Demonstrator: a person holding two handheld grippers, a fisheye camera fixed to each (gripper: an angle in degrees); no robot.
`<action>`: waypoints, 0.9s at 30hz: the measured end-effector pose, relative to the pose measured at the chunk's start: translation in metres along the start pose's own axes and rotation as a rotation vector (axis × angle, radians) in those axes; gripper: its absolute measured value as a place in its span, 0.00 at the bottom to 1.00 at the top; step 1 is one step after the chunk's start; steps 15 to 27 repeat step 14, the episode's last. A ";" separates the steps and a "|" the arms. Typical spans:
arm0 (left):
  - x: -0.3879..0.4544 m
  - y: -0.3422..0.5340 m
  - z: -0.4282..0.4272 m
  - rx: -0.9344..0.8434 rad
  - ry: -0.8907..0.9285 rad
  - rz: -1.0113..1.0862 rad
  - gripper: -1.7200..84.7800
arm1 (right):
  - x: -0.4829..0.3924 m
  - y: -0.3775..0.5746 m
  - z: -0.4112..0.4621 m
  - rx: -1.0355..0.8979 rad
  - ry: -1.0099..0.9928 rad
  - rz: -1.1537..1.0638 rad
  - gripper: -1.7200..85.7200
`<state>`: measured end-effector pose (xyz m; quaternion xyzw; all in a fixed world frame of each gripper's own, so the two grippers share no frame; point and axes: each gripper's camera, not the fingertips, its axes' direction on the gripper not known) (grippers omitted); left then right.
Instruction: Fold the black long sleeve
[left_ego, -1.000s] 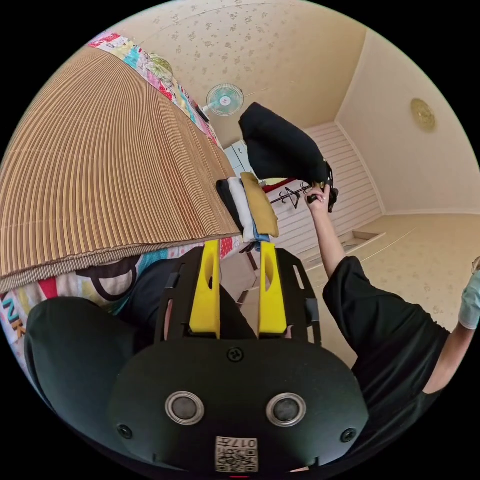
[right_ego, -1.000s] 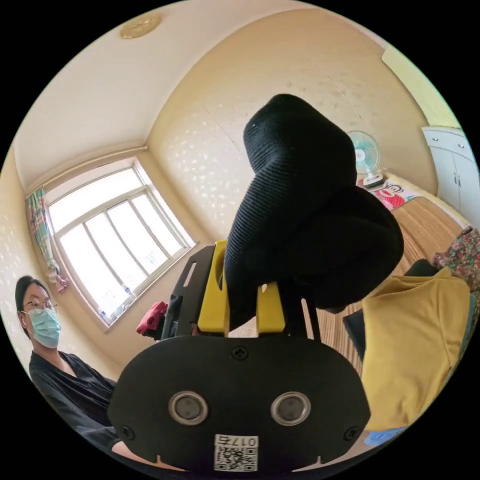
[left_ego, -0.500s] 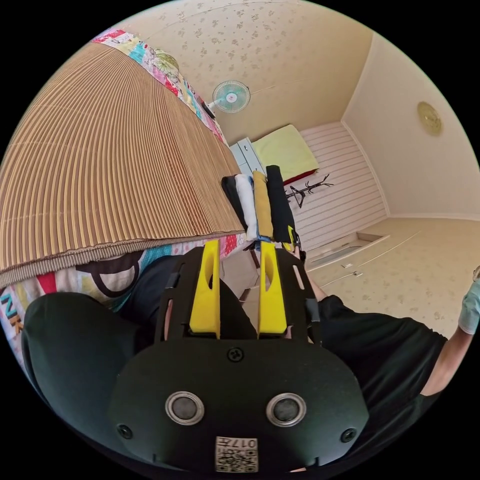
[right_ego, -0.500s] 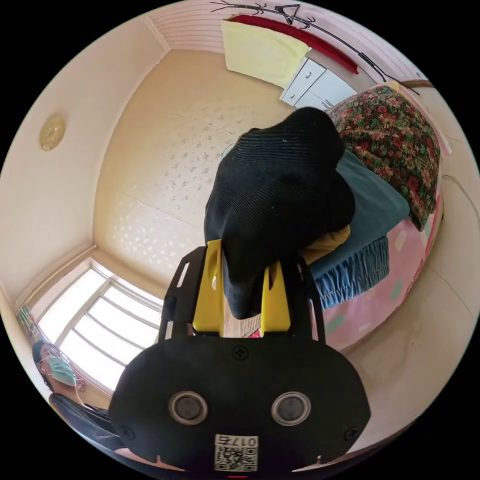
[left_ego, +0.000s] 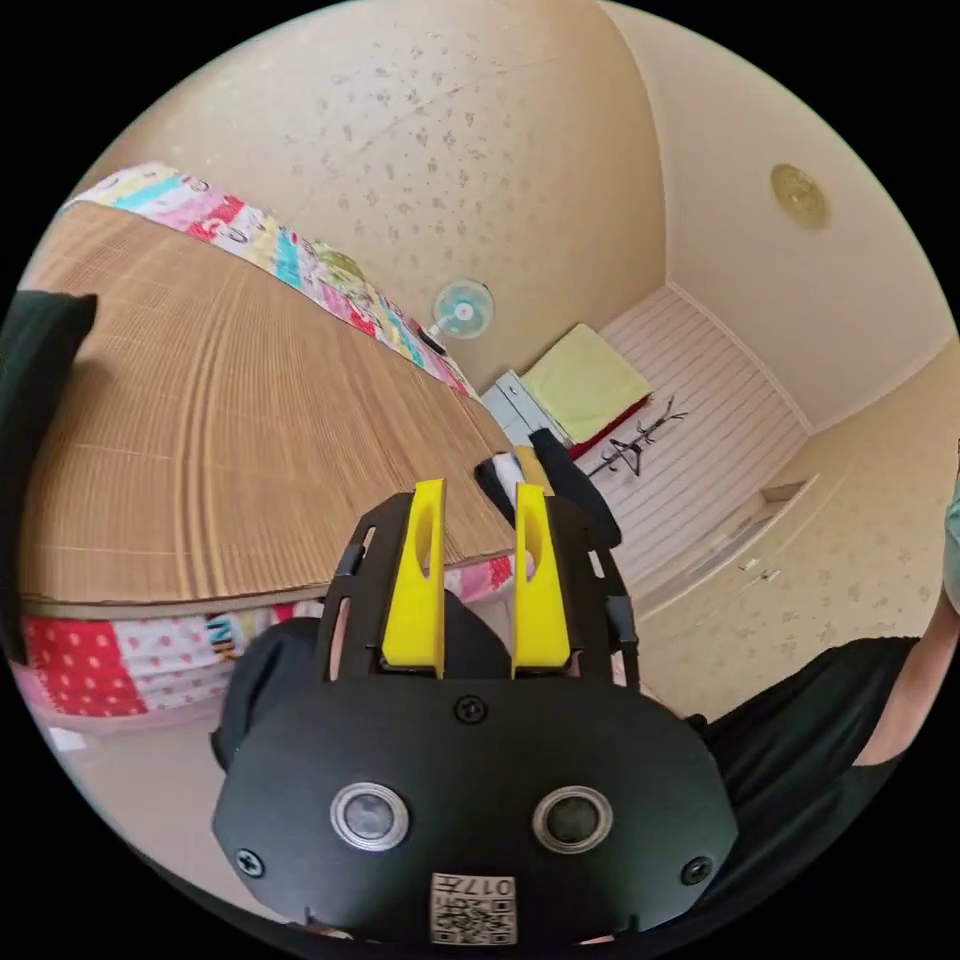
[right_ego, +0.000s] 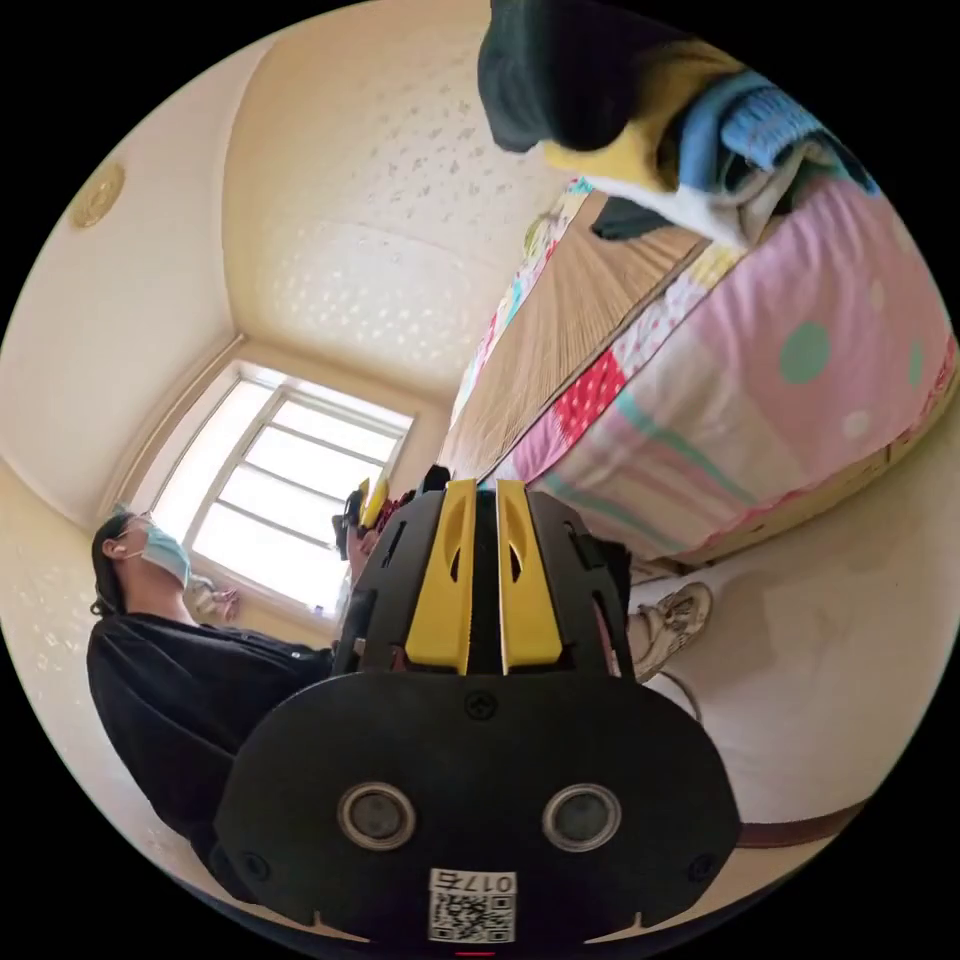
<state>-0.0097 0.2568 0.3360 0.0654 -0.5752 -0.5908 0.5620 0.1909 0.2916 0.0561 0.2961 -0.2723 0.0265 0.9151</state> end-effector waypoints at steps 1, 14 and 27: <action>-0.016 0.001 -0.035 0.060 -0.126 -0.017 0.14 | 0.003 0.009 0.022 -0.064 -0.046 0.007 0.07; -0.125 -0.052 -0.216 0.207 -0.716 -0.318 0.18 | -0.008 -0.022 0.126 -0.291 -0.274 -0.074 0.05; -0.125 -0.052 -0.216 0.207 -0.716 -0.318 0.18 | -0.008 -0.022 0.126 -0.291 -0.274 -0.074 0.05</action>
